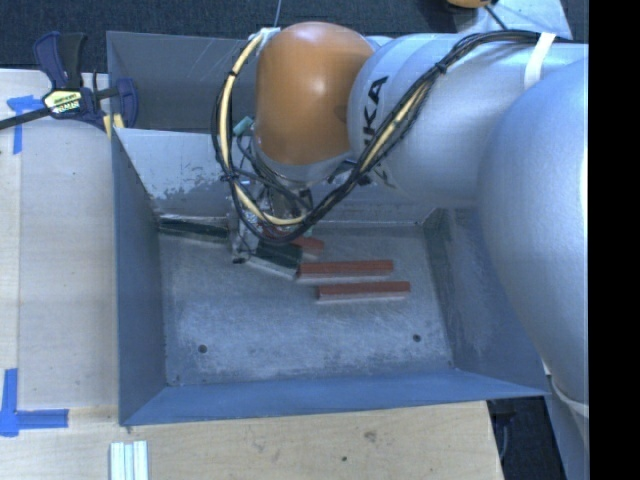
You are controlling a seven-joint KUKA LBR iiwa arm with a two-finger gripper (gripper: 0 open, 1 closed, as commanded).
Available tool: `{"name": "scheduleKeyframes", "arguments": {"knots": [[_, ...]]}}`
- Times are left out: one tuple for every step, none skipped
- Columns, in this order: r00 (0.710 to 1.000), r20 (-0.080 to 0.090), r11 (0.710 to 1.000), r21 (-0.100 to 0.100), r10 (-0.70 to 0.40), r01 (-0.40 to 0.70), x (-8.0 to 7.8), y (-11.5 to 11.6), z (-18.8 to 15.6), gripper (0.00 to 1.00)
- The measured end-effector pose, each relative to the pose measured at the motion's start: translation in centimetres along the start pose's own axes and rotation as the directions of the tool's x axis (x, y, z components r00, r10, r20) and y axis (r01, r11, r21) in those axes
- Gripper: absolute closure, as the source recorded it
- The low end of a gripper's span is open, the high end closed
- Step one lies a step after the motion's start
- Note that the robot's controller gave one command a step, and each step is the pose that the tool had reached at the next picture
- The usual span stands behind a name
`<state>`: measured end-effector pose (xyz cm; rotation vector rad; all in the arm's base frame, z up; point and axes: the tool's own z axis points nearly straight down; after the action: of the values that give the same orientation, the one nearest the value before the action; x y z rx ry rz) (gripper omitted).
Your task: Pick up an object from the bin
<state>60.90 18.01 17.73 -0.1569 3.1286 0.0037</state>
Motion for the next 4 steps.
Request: {"name": "scheduleKeyframes", "arguments": {"knots": [[1.000,-0.007,1.000,0.001,0.013,-0.013,0.2,0.0,5.5,1.00],[0.973,-0.001,0.973,0.001,0.230,-0.230,0.4,0.2,1.0,0.00],[0.973,-0.005,0.973,0.003,0.229,-0.229,0.5,0.2,1.2,0.00],[0.986,0.001,0.986,0.000,0.169,-0.169,-0.8,-3.6,6.8,0.00]]}}
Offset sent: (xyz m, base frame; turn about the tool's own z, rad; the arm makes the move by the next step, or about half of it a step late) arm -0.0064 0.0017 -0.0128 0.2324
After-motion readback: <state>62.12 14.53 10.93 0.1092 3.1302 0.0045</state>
